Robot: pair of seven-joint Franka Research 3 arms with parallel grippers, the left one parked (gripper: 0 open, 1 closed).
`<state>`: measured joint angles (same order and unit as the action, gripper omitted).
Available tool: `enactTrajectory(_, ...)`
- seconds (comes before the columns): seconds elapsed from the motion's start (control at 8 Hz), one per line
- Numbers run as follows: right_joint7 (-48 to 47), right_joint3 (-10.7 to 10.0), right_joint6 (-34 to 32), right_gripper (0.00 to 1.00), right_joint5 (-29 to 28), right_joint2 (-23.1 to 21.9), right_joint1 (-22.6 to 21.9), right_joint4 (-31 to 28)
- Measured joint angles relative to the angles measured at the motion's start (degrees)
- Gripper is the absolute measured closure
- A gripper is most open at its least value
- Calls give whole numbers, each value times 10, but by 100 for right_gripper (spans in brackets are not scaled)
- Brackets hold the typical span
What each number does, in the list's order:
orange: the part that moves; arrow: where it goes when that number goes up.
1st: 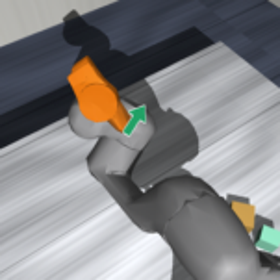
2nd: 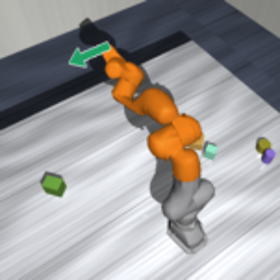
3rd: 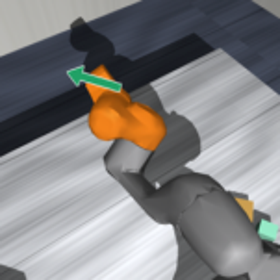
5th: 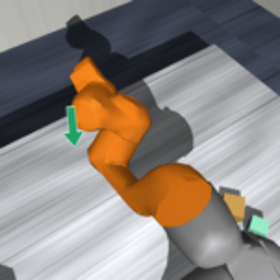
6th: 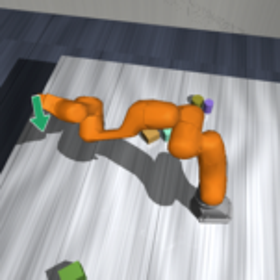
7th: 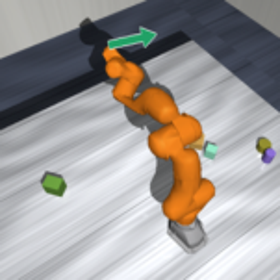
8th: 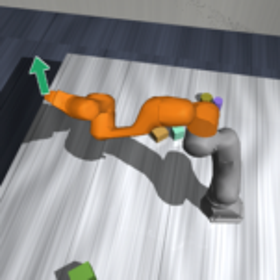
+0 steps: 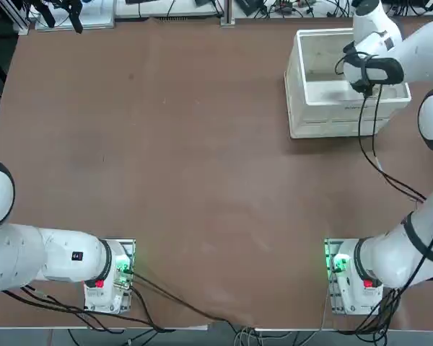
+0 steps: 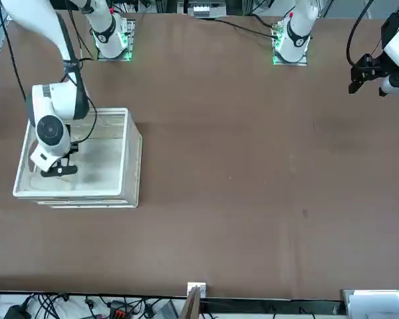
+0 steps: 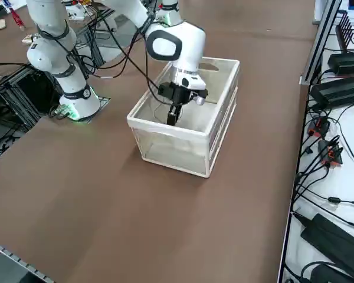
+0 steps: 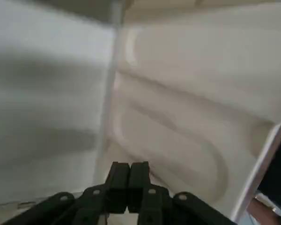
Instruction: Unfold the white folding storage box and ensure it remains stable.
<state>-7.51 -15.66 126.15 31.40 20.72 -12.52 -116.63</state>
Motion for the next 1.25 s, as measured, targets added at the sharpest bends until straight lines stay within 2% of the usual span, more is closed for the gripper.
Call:
enactTrajectory(0.12, 0, -1, 26, 98, 13, 10, 24, -3)
enactTrajectory(0.25, 0, 4, 40, 98, 20, 14, 29, -8)
enactTrajectory(0.75, -1, 12, 45, 98, 35, 13, 32, -8)
enactTrajectory(1.0, 1, 46, -4, 98, -14, -9, 36, 19)
enactTrajectory(1.12, 10, 69, -59, 98, -55, -32, 36, 45)
enactTrajectory(1.25, 29, 82, -117, 98, -102, -57, 36, 78)
